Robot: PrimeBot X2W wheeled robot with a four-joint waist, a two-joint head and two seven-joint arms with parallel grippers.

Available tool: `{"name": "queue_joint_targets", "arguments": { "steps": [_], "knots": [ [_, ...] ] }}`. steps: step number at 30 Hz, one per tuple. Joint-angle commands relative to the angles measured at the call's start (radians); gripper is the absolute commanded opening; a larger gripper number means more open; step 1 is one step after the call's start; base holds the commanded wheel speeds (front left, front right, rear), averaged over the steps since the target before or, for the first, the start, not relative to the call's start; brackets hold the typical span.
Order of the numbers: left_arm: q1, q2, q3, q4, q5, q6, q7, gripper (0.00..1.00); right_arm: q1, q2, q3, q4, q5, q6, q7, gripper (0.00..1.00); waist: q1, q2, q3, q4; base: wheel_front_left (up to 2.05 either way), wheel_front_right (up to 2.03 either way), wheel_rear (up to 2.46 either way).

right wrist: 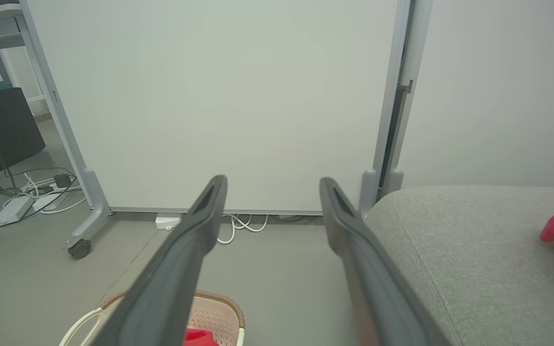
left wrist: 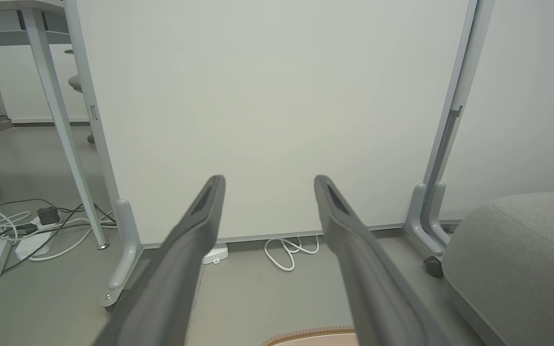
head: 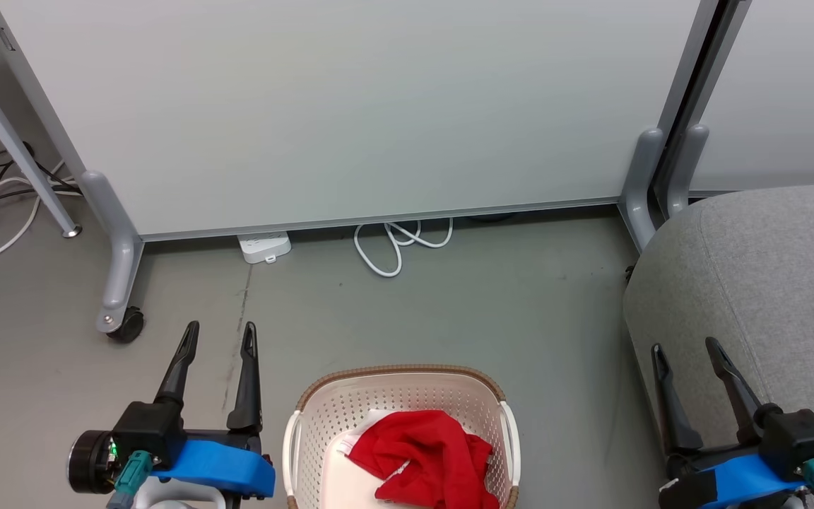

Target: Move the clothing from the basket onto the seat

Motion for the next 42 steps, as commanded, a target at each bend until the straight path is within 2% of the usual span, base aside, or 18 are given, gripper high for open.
{"name": "queue_joint_targets", "arguments": {
  "steps": [1,11,18,29,42],
  "knots": [
    [0.008,-0.003,0.007,0.003,0.005,-0.004,-0.004,1.00,0.016,0.005,-0.001,0.001,-0.004,0.000,-0.004,1.00,0.0000,0.0000,0.001,-0.001,0.00,0.00,0.00],
    [-0.005,-0.005,0.013,0.008,0.008,-0.010,-0.004,1.00,0.005,0.010,0.004,-0.002,-0.005,0.000,-0.004,1.00,0.0000,0.0000,0.020,-0.003,0.00,0.00,0.00],
    [-0.067,-0.006,-0.059,0.060,-0.006,-0.017,-0.004,1.00,-0.047,-0.001,0.004,-0.008,-0.003,0.000,-0.004,1.00,0.0000,0.0000,0.071,-0.028,0.00,0.00,0.00],
    [-0.282,-0.004,-0.227,0.226,0.000,-0.026,-0.004,1.00,-0.173,-0.013,0.011,-0.042,-0.002,0.000,-0.004,1.00,0.0000,0.0000,0.251,-0.101,0.00,0.00,0.00],
    [-0.557,0.095,-0.486,0.525,-0.055,-0.024,-0.004,1.00,-0.346,-0.017,0.037,-0.087,-0.003,0.000,-0.004,1.00,0.0000,0.0000,0.506,-0.186,0.00,0.00,0.00]
  ]
}}
